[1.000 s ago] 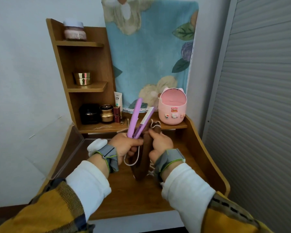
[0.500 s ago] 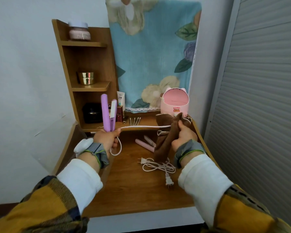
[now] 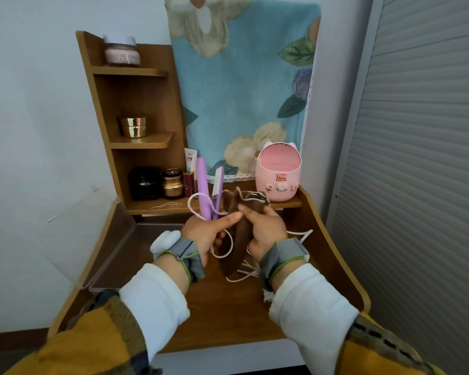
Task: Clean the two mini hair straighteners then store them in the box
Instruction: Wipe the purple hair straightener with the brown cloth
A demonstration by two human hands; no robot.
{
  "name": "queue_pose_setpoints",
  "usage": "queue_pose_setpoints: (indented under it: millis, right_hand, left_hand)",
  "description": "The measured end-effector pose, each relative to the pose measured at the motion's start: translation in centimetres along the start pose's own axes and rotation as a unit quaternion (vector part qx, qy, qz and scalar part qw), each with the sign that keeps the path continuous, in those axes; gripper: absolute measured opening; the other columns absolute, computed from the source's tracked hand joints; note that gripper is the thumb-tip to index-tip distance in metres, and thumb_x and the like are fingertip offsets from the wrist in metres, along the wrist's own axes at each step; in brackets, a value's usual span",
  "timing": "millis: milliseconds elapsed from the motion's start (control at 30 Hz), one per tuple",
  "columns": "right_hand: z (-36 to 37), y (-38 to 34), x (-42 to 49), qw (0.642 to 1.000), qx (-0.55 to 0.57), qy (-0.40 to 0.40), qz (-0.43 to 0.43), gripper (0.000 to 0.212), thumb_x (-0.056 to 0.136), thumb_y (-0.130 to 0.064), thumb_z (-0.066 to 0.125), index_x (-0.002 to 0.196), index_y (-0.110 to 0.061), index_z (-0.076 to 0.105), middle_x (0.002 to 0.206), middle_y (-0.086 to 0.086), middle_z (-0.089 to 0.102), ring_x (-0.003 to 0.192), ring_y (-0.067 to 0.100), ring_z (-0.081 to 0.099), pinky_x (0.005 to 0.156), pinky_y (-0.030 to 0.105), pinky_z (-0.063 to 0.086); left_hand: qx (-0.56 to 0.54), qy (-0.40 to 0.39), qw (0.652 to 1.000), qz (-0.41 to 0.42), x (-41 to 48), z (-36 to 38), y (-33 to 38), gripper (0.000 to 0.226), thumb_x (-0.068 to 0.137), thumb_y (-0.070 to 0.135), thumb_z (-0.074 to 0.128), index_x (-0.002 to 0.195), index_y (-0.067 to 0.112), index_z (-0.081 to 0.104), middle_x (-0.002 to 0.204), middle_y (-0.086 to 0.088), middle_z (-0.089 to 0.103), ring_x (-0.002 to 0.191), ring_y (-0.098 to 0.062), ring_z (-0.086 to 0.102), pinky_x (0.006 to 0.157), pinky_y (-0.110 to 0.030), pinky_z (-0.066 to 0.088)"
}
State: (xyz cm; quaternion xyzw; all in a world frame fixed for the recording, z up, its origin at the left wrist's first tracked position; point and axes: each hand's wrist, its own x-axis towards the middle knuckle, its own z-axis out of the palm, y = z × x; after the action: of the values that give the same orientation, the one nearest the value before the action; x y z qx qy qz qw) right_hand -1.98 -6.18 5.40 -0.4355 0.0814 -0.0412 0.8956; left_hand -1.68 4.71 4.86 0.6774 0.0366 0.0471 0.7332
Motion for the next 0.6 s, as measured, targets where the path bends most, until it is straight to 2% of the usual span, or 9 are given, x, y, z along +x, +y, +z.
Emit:
queue_pose_setpoints:
  millis: [67, 133, 200, 267, 333, 433, 533, 600]
  right_hand:
    - [0.3, 0.6, -0.2, 0.999, 0.000, -0.032, 0.002, 0.012, 0.083, 0.009, 0.058, 0.085, -0.003, 0.061, 0.069, 0.017, 0.068, 0.056, 0.028, 0.065, 0.055, 0.040, 0.057]
    - [0.3, 0.8, -0.4, 0.999, 0.004, -0.050, 0.007, 0.011, 0.084, 0.008, 0.057, 0.086, 0.000, 0.063, 0.069, 0.018, 0.068, 0.054, 0.028, 0.065, 0.055, 0.039, 0.057]
    - [0.3, 0.9, -0.4, 0.999, 0.006, -0.041, 0.004, 0.013, 0.085, 0.007, 0.056, 0.094, 0.003, 0.064, 0.078, 0.021, 0.067, 0.062, 0.029, 0.065, 0.069, 0.043, 0.056]
    - [0.3, 1.1, -0.1, 0.999, 0.025, -0.024, 0.009, 0.015, 0.086, 0.005, 0.055, 0.098, 0.003, 0.064, 0.084, 0.023, 0.067, 0.070, 0.030, 0.065, 0.082, 0.048, 0.052]
    - [0.3, 1.0, 0.2, 1.000, 0.027, -0.005, 0.006, 0.011, 0.086, 0.004, 0.056, 0.089, -0.002, 0.066, 0.081, 0.020, 0.067, 0.068, 0.029, 0.064, 0.081, 0.047, 0.052]
    - [0.2, 0.4, 0.4, 0.999, 0.025, 0.025, 0.009, 0.011, 0.087, 0.001, 0.058, 0.083, -0.008, 0.064, 0.076, 0.015, 0.066, 0.064, 0.027, 0.063, 0.074, 0.042, 0.053]
    - [-0.4, -0.1, 1.1, 0.998, 0.018, 0.056, 0.012, 0.009, 0.087, -0.002, 0.060, 0.093, -0.005, 0.066, 0.079, 0.013, 0.065, 0.067, 0.027, 0.064, 0.070, 0.040, 0.054]
    - [-1.2, -0.5, 1.5, 0.997, 0.007, 0.078, 0.021, 0.022, 0.085, -0.007, 0.065, 0.107, -0.004, 0.065, 0.082, 0.011, 0.067, 0.067, 0.026, 0.067, 0.062, 0.035, 0.055]
  left_hand:
    - [-0.033, 0.062, 0.997, -0.035, 0.3, 0.4, -0.2, 0.032, 0.070, 0.043, 0.078, 0.066, 0.015, 0.062, 0.048, 0.000, 0.052, 0.041, -0.012, 0.041, 0.044, -0.020, 0.034]
    - [-0.103, 0.088, 0.989, -0.051, 0.7, 0.2, -0.1, 0.037, 0.073, 0.051, 0.072, 0.064, 0.016, 0.065, 0.054, -0.003, 0.056, 0.044, -0.016, 0.049, 0.048, -0.025, 0.042]
    - [-0.144, 0.076, 0.986, -0.038, 1.0, 0.2, 0.0, 0.037, 0.069, 0.051, 0.074, 0.059, 0.016, 0.070, 0.063, -0.006, 0.064, 0.058, -0.022, 0.060, 0.068, -0.037, 0.054]
    - [-0.213, 0.049, 0.976, -0.023, 0.7, 0.7, 0.0, 0.030, 0.077, 0.038, 0.073, 0.062, 0.013, 0.067, 0.057, -0.002, 0.066, 0.054, -0.017, 0.063, 0.079, -0.040, 0.052]
    - [-0.270, 0.056, 0.961, -0.003, 0.3, 1.4, 0.1, 0.023, 0.084, 0.025, 0.067, 0.067, 0.011, 0.060, 0.050, 0.000, 0.064, 0.046, -0.013, 0.062, 0.075, -0.039, 0.052]
    - [-0.302, 0.071, 0.950, 0.036, 0.1, 1.8, 0.6, 0.031, 0.088, 0.020, 0.062, 0.062, 0.007, 0.052, 0.041, 0.001, 0.057, 0.044, -0.010, 0.062, 0.060, -0.030, 0.056]
    - [-0.329, 0.049, 0.941, 0.052, 0.4, 1.0, 0.9, 0.031, 0.091, 0.018, 0.058, 0.063, 0.010, 0.047, 0.038, 0.005, 0.045, 0.039, -0.009, 0.054, 0.056, -0.029, 0.058]
    - [-0.343, 0.043, 0.937, 0.041, 0.6, 0.1, 1.1, 0.029, 0.093, 0.019, 0.055, 0.066, 0.013, 0.045, 0.037, 0.007, 0.038, 0.034, -0.007, 0.043, 0.050, -0.027, 0.057]
